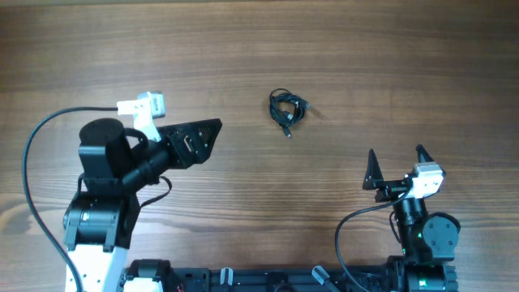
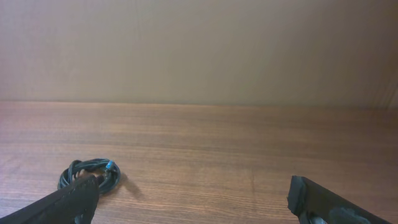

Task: Untangle cables
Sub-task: 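Reach the left gripper forward to the coiled black cable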

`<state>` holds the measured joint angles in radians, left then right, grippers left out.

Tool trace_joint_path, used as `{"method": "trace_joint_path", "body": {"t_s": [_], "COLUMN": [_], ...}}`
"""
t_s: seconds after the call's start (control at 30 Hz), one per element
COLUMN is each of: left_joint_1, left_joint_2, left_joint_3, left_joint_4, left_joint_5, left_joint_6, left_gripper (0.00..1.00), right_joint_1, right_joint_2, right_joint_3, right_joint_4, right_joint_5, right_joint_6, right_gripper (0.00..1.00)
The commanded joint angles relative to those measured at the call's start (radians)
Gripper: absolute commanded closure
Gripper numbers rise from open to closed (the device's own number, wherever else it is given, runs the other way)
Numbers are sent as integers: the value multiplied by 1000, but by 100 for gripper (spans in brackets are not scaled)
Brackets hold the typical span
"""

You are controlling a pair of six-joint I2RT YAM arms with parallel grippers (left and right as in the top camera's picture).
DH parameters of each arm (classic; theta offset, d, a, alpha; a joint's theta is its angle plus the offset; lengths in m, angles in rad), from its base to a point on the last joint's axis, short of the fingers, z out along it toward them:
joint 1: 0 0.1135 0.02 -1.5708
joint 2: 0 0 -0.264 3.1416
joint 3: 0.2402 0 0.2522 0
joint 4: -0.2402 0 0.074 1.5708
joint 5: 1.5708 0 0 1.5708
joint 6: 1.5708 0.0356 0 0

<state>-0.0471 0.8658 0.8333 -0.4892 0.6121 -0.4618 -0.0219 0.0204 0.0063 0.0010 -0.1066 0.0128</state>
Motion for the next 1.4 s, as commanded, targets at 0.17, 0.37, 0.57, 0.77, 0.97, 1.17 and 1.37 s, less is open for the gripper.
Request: {"method": "trace_joint_path", "body": {"t_s": [0.17,0.37,0.57,0.77,0.97,1.17,1.37], "left_joint_1": [-216,-435,-506,-534,-562,-564,-578], "left_joint_2": [204,407,645,850,975,1121,1180], "left_joint_3": [16,59,59,59,59,117,136], "left_joint_4": [296,332,448,664,823,844,808], "left_joint_5": [-179,-584,-912,-874,-875,-875,-875], "left_joint_6": [-212,-263,-468,-379,-173,-170,-174], "left_gripper": [0,14,37,37,23,27,87], "right_joint_1": [6,6,6,6,6,6,6], "right_joint_2": [-3,-3,-3,-3,-3,-3,-3], "right_joint_3": [-1,-1,-1,-1,-1,-1,-1], "right_joint_4": [3,3,3,3,3,3,3], "right_joint_5": [14,14,14,14,14,14,14], "right_joint_6": [-12,-13,-13,-12,-13,-12,-13], "right_gripper": [0,0,0,0,0,0,0]}}
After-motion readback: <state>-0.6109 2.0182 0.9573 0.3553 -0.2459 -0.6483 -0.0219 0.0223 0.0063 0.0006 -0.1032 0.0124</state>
